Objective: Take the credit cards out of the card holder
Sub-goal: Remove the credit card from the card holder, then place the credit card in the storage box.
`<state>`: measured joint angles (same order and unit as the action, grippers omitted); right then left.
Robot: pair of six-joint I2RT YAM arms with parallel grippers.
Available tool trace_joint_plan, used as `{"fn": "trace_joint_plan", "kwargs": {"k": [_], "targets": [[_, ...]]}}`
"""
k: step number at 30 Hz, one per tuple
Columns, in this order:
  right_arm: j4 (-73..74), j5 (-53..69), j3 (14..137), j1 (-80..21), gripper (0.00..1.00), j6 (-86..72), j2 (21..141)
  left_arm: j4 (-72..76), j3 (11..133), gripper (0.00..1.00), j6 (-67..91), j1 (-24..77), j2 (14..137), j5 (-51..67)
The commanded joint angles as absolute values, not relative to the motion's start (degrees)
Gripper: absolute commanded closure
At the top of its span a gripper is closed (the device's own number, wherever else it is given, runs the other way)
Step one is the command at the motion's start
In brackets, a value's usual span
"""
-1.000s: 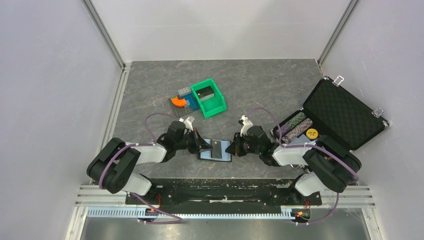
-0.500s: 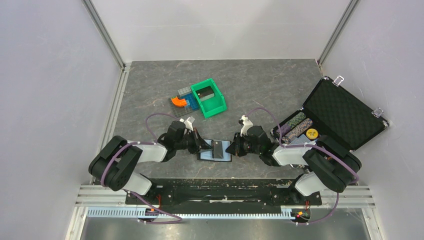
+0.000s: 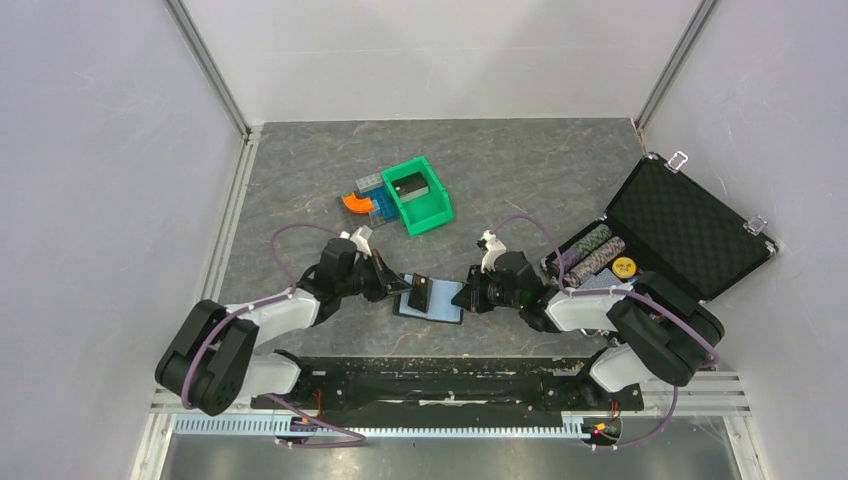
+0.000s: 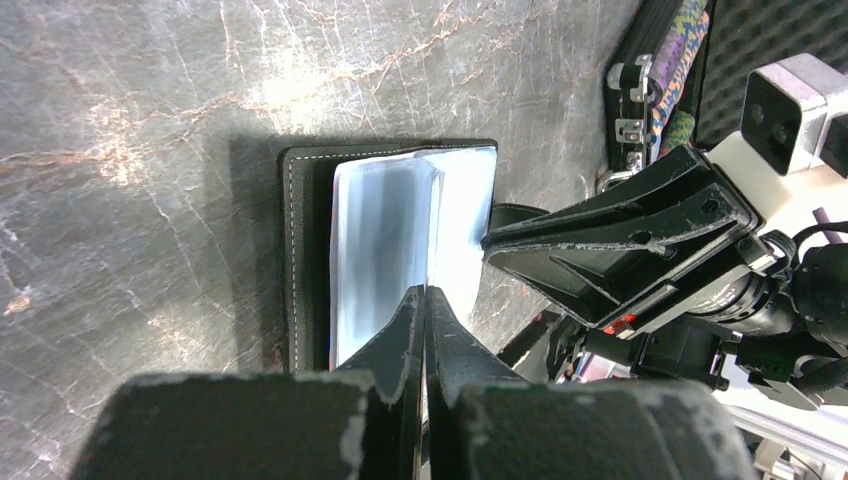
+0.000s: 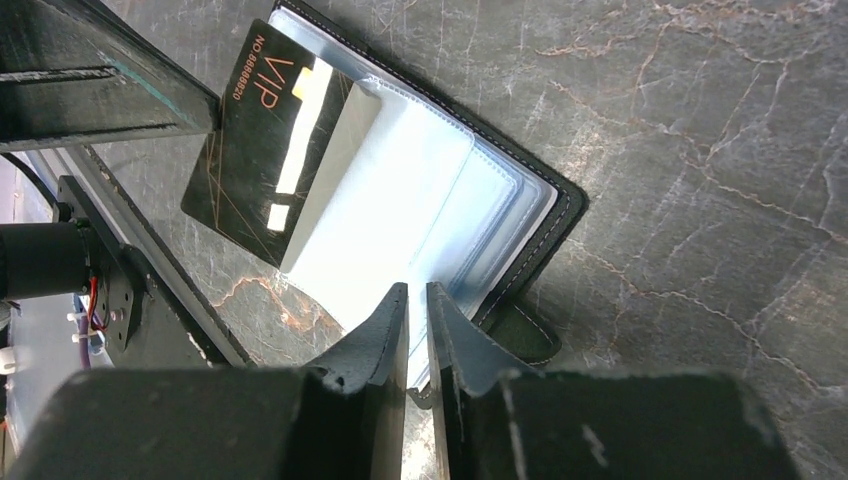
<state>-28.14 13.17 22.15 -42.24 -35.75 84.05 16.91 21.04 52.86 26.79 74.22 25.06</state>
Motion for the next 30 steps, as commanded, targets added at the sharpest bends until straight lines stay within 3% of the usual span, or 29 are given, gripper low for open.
{"fn": "trace_joint_plan", "kwargs": {"k": [1, 15, 19, 30], "targets": [[-24.6, 12.6, 21.6, -42.0, 0.85, -33.7, 82.5, 14.2, 21.4, 0.98, 50.0, 26.2, 70.9, 23.8], [-23.0, 14.0, 23.2, -42.3, 0.78, -34.5, 75.6, 13.2, 20.7, 0.98, 50.0, 26.2, 69.1, 26.4], [-24.2, 14.5, 23.9, -43.2, 0.72, -35.1, 76.4, 13.3, 20.7, 0.98, 49.8, 26.2, 69.5, 26.5], [-26.4, 13.7, 29.1, -46.0, 0.72, -36.0, 83.3, 18.5, 20.5, 0.96, 51.4, 26.3, 73.0, 29.0]]}}
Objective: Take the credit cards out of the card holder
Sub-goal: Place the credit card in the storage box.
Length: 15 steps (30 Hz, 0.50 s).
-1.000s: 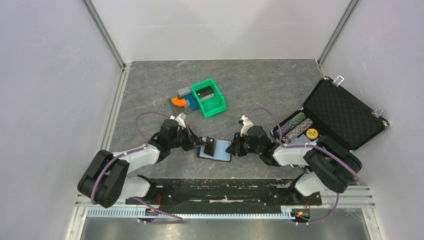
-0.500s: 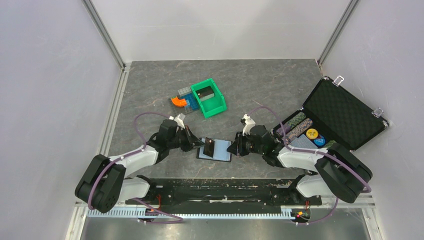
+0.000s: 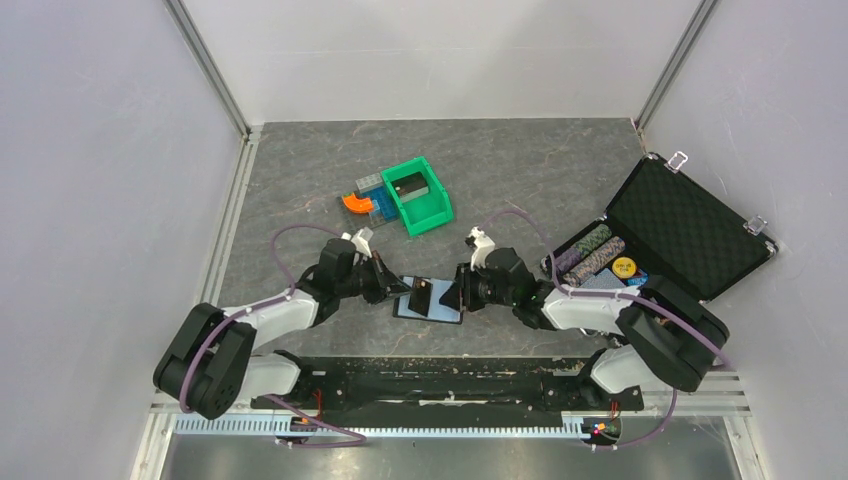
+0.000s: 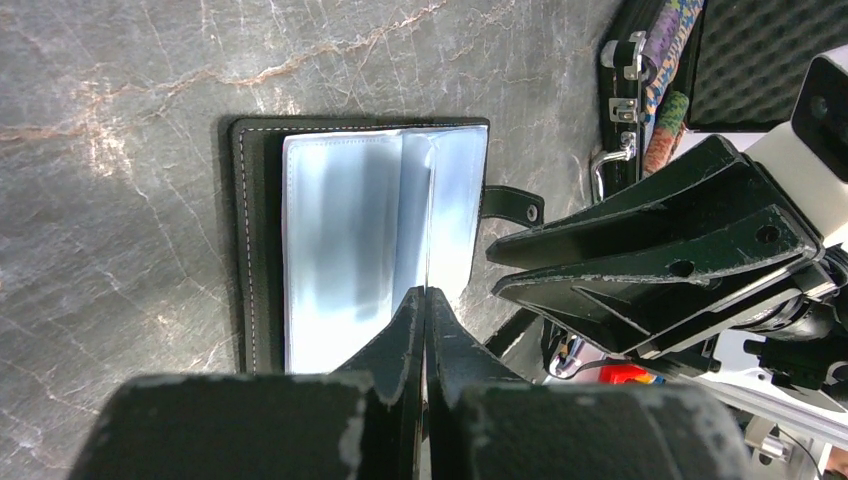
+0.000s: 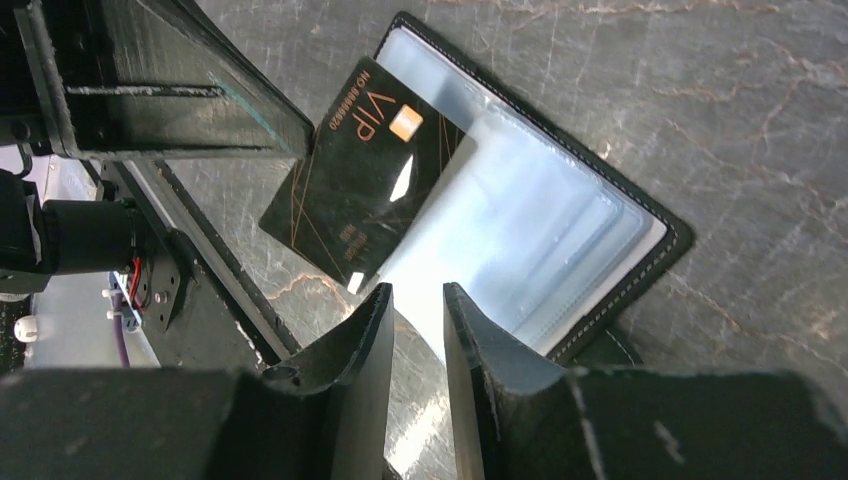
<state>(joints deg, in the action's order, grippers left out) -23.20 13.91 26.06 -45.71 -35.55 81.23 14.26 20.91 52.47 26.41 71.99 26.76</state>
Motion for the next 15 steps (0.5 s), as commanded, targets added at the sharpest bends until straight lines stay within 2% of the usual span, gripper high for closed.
{"fn": "trace_joint_plan", "kwargs": {"k": [1, 15], "targets": [[-26.5, 13.6, 29.4, -46.1, 0.72, -36.2, 84.0, 18.6, 20.4, 0.95, 51.4, 26.3, 73.2, 29.1], [-27.5, 13.7, 30.9, -46.3, 0.74, -36.6, 89.9, 22.6, 20.6, 0.83, 51.1, 27.2, 77.2, 32.2]]}}
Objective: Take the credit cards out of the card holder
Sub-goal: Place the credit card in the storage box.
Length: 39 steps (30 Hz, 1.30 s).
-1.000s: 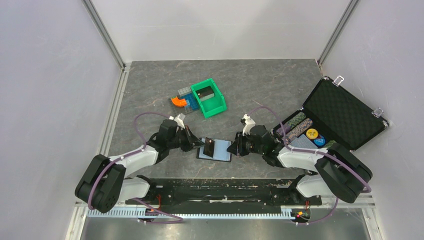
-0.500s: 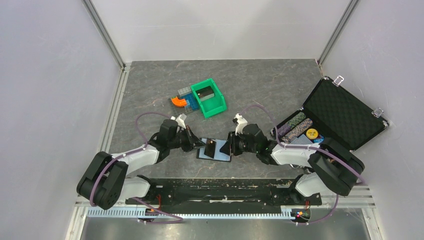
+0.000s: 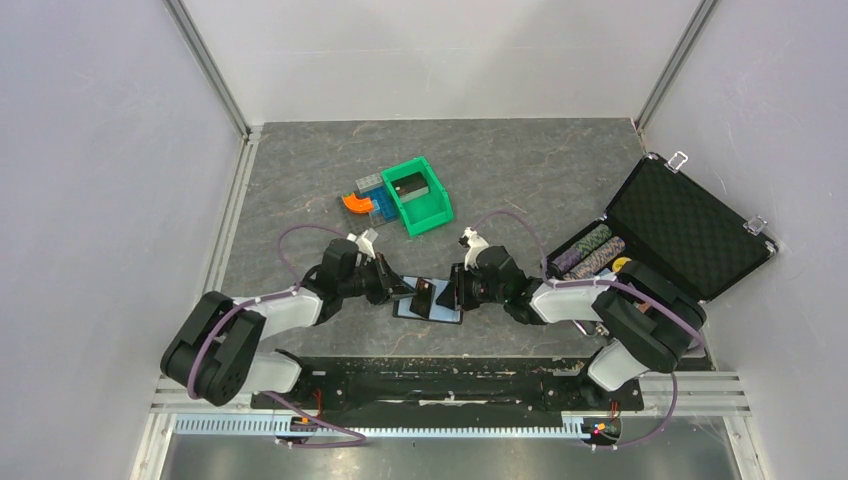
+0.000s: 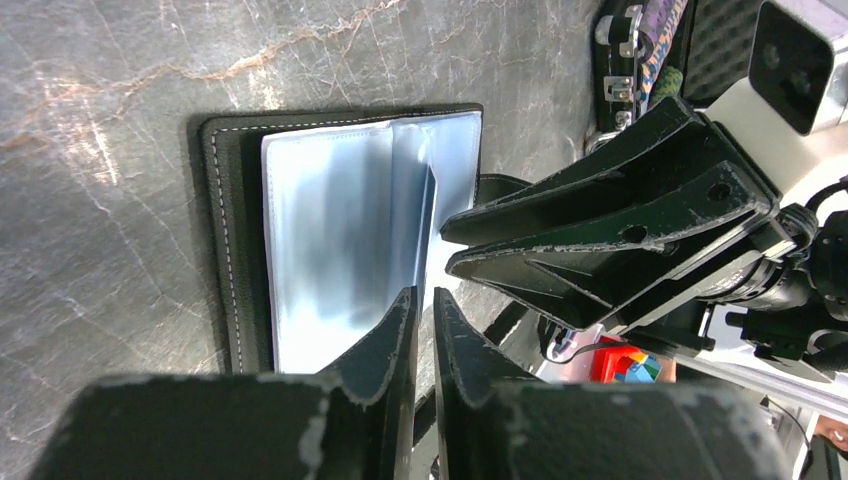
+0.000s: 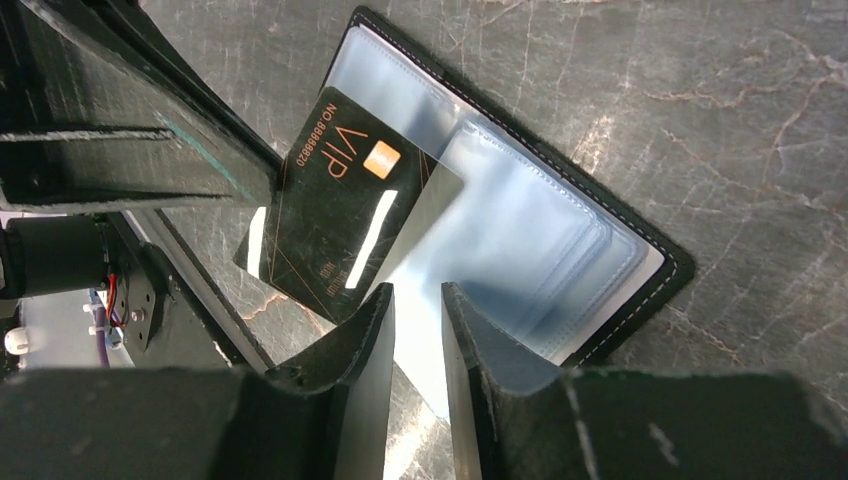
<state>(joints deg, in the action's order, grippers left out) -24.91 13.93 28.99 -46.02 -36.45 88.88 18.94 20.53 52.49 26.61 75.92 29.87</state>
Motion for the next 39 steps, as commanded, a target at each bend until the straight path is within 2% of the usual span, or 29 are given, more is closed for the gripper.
{"fn": "trace_joint_plan", "kwargs": {"k": [1, 6, 11, 16, 22, 25, 29, 34, 39], "targets": [[-27.6, 13.7, 30.9, -46.4, 0.74, -36.6, 90.1, 22.8, 20.7, 0.82, 51.0, 27.3, 77.5, 32.5], [-27.8, 13.6, 30.9, -46.4, 0.74, -36.7, 91.0, 23.7, 21.0, 0.77, 50.9, 27.9, 78.7, 33.1], [-27.8, 13.6, 30.7, -46.4, 0.75, -36.7, 91.1, 23.7, 21.3, 0.77, 50.8, 28.3, 79.1, 33.3], [-27.4, 13.3, 30.3, -46.3, 0.75, -36.4, 90.3, 19.3, 21.6, 0.97, 50.8, 28.2, 75.2, 29.0], [-26.2, 13.5, 30.1, -46.3, 0.73, -36.3, 86.5, 9.4, 22.3, 0.98, 51.0, 28.2, 63.7, 19.9], [-27.1, 13.9, 28.8, -46.3, 0.69, -37.1, 82.3, 2.3, 23.8, 0.98, 50.2, 28.1, 58.3, 15.3], [-31.8, 15.6, 26.1, -46.3, 0.58, -39.1, 75.9, 1.0, 23.9, 0.98, 50.6, 28.1, 50.7, 14.0], [-39.4, 19.6, 23.5, -46.3, 0.48, -43.3, 70.8, 8.0, 23.8, 0.98, 53.2, 28.2, 45.9, 21.5], [-47.5, 23.2, 22.1, -46.1, 0.43, -47.6, 70.1, 16.3, 23.6, 0.98, 54.0, 28.2, 47.1, 29.9]]}}
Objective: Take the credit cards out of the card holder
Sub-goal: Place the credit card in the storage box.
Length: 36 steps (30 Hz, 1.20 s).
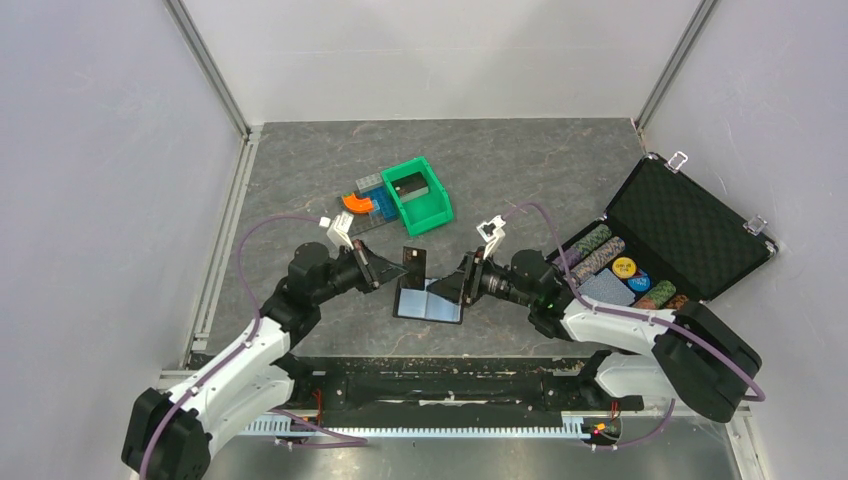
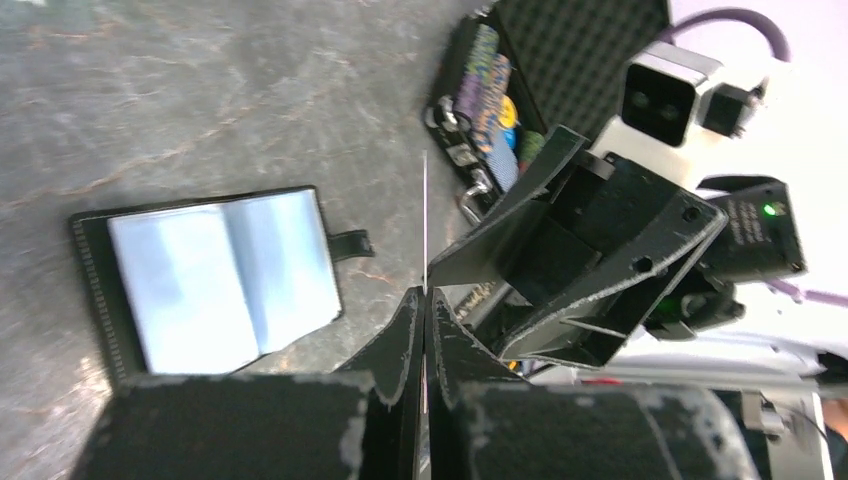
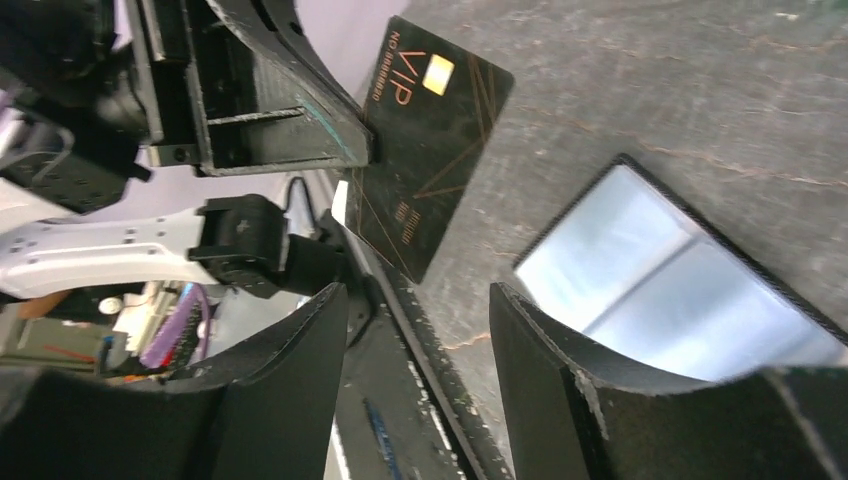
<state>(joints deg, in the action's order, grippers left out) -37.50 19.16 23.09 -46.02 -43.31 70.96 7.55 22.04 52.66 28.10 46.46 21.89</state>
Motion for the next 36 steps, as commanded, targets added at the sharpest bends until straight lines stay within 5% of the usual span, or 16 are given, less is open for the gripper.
{"fn": "trace_joint_plan", "kwargs": {"k": [1, 10, 13, 17, 21, 24, 36], "targets": [[-47.9, 23.3, 22.2, -46.2, 0.41, -48.1, 70.2, 18.6, 23.0, 0.98, 54.7, 28.2, 47.3, 30.8], [-49.7, 23.4, 23.1, -46.1, 0.47, -50.7, 72.0, 31.1, 19.5, 0.98, 60.9, 28.4, 49.4, 34.5], [-51.1, 24.3, 23.1, -46.1, 0.74, -50.5, 72.2, 30.3, 19.7, 0.96, 60.5, 28.4, 49.5, 34.3], [-45.3, 26.4, 23.6, -45.2, 1.00, -44.4, 70.5, 22.2, 22.7, 0.77, 57.1, 28.4, 50.8, 34.9], [-30.4, 29.6, 25.7, -44.0, 1.00, -32.1, 67.2, 14.0, 26.3, 0.51, 52.1, 28.4, 51.2, 37.5], [-23.1, 34.0, 26.5, -43.3, 1.00, -25.3, 64.8, 4.8, 30.4, 0.41, 45.8, 28.4, 51.4, 37.9], [-18.6, 54.0, 21.3, -43.1, 1.00, -18.5, 60.3, -20.0, 45.6, 0.43, 27.8, 34.7, 60.3, 43.7]]}}
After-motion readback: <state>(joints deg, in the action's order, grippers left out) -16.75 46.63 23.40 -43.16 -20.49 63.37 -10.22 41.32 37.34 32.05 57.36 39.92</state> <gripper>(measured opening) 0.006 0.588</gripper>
